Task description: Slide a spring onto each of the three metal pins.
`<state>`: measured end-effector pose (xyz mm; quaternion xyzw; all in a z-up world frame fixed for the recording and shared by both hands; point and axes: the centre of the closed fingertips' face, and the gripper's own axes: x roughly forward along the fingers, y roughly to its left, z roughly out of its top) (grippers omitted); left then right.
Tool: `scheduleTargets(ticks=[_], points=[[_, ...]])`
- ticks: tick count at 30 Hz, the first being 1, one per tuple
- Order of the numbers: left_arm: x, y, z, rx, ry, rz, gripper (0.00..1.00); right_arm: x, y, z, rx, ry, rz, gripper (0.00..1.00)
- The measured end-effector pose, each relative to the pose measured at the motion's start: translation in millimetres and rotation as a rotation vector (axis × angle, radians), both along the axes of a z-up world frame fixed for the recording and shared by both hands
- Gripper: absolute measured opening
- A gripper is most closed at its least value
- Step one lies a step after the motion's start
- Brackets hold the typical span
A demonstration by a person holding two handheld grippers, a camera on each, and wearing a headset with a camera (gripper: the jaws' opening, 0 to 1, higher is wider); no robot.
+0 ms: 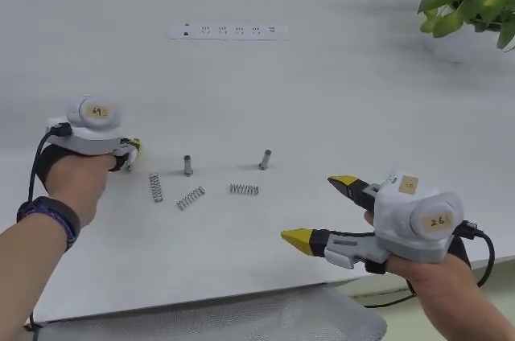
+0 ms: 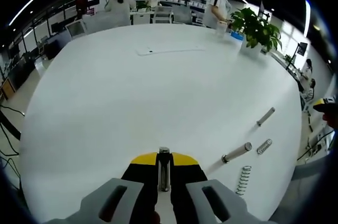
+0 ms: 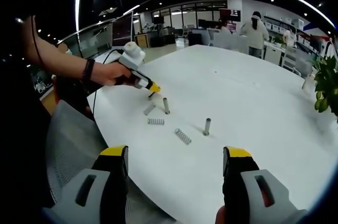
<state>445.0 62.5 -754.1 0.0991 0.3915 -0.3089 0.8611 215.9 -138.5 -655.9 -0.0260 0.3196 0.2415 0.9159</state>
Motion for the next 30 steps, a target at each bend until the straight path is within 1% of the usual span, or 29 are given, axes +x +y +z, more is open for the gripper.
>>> scheduleTargets(ticks=[10, 18, 30], points=[[2.4, 7.4, 10.0, -0.006, -0.026, 0.010, 0.00, -0.5, 2.3, -0.5, 0.000, -0.001, 0.005, 0.72], [-3.5, 10.0, 15.7, -0.003, -0.031, 0.007, 0.00, 0.4, 2.6, 0.6, 0.003, -0.004, 0.005, 0.72], [-10.4, 13.5, 16.0, 0.012, -0.036, -0.008, 0.00, -1.9, 3.9, -0.7, 0.003, -0.003, 0.005, 0.72]])
